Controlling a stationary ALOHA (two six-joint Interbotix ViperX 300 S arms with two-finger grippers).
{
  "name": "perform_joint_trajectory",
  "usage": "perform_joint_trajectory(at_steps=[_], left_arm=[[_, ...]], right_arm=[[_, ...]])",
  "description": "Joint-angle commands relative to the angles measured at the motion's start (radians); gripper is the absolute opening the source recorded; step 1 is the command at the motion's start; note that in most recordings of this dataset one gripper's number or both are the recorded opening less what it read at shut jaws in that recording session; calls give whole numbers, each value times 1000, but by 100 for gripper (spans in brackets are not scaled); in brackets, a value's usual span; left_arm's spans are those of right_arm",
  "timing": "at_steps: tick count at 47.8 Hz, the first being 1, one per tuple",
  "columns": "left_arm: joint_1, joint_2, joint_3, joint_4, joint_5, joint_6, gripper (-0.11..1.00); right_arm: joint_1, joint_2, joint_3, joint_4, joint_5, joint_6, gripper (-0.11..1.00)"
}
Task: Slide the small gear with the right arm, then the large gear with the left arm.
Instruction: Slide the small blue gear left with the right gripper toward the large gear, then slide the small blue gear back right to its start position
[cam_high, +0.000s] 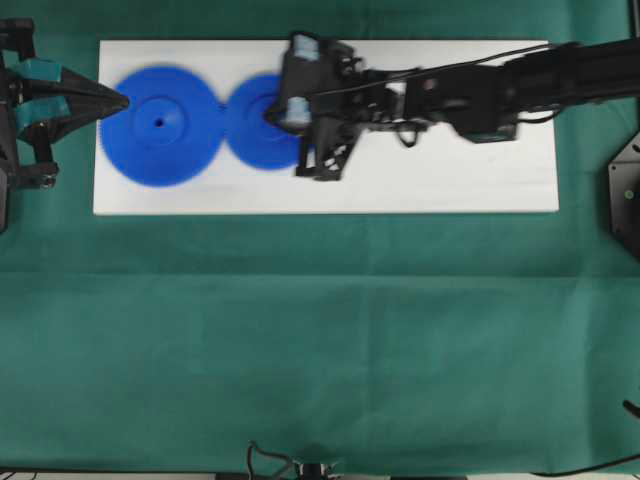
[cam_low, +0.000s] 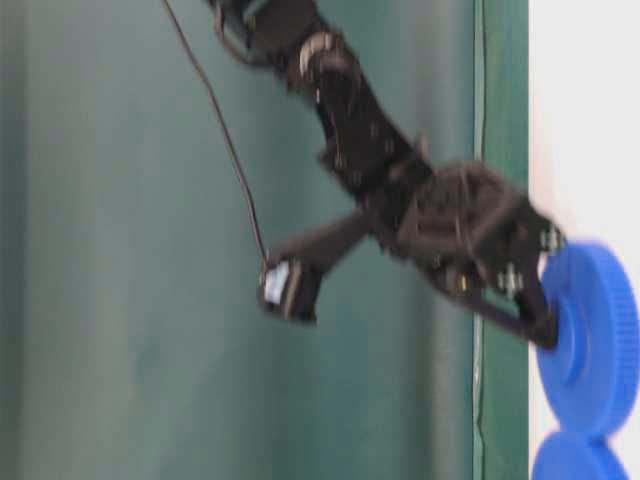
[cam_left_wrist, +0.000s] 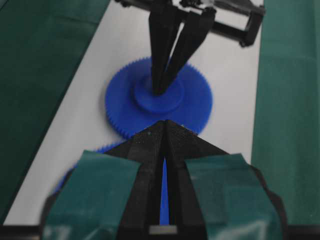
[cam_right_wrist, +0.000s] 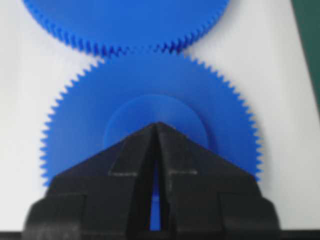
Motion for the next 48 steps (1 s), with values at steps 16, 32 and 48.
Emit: perform_joint_trajectory(at_steps=[16, 32, 48], left_arm=[[3, 12, -14, 0, -12, 2, 0], [3, 12, -14, 0, -14, 2, 0], [3, 12, -12, -2, -12, 2, 0]], right_arm=[[25, 8, -54, -17, 57, 3, 53], [25, 8, -52, -17, 52, 3, 53], [23, 0, -37, -17, 58, 5, 53]])
